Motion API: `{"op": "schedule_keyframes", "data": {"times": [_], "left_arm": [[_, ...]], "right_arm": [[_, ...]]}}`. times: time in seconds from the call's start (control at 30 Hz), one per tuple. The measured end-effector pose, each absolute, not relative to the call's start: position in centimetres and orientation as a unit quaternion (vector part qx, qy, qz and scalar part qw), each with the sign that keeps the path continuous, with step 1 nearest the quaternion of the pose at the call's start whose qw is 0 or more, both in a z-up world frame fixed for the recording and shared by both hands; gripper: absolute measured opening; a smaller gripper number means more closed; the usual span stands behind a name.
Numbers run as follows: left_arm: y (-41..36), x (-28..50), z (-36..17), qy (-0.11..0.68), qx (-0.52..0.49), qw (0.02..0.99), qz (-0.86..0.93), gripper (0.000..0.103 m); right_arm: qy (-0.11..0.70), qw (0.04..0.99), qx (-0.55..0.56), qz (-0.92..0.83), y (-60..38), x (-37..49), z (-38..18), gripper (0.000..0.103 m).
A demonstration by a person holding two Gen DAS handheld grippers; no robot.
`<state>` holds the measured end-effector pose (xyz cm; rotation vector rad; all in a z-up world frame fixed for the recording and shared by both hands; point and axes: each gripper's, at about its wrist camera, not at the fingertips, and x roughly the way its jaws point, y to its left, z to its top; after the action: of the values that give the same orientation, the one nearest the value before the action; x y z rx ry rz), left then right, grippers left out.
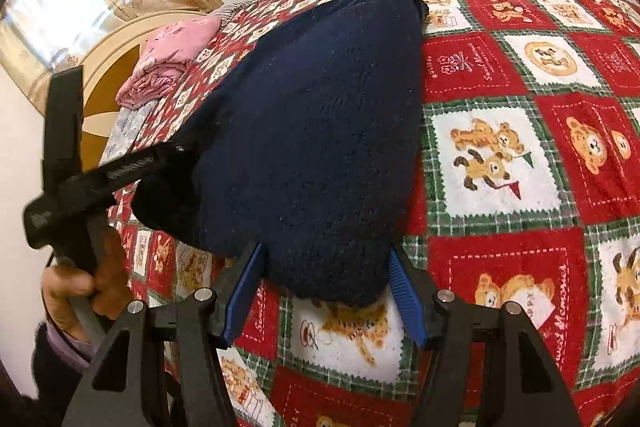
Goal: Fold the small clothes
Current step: 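Grasp the navy sweater bundle's end with both grippers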
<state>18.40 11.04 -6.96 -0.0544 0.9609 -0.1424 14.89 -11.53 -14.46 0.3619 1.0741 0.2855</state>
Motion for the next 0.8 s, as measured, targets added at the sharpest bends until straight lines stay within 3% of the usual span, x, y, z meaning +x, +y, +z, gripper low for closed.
{"op": "schedule_keyframes", "data": {"times": [0.03,0.17,0.27,0.5,0.7,0.8], "left_arm": [[11.4,18.2,-6.5,0.457,-0.031,0.886,-0.068,0.032],[11.4,18.1,-4.8,0.435,-0.006,0.898,-0.059,0.067],[10.6,18.7,-4.5,0.429,0.007,0.901,-0.064,0.079],[10.3,23.2,-6.2,0.460,0.002,0.887,-0.033,0.085],[10.8,22.6,-9.0,0.484,-0.031,0.873,-0.046,0.086],[10.9,22.6,-9.2,0.488,-0.036,0.871,-0.043,0.094]], "right_arm": [[0.499,0.838,0.174,0.135,-11.9,14.7,-14.1,0.063],[0.467,0.852,0.207,0.114,-14.4,14.6,-12.8,0.063],[0.449,0.855,0.242,0.097,-16.2,14.7,-12.4,0.063],[0.443,0.852,0.266,0.082,-18.1,16.2,-12.0,0.063],[0.459,0.846,0.261,0.071,-18.2,17.0,-13.3,0.063],[0.468,0.841,0.261,0.072,-17.8,17.0,-14.0,0.063]]}}
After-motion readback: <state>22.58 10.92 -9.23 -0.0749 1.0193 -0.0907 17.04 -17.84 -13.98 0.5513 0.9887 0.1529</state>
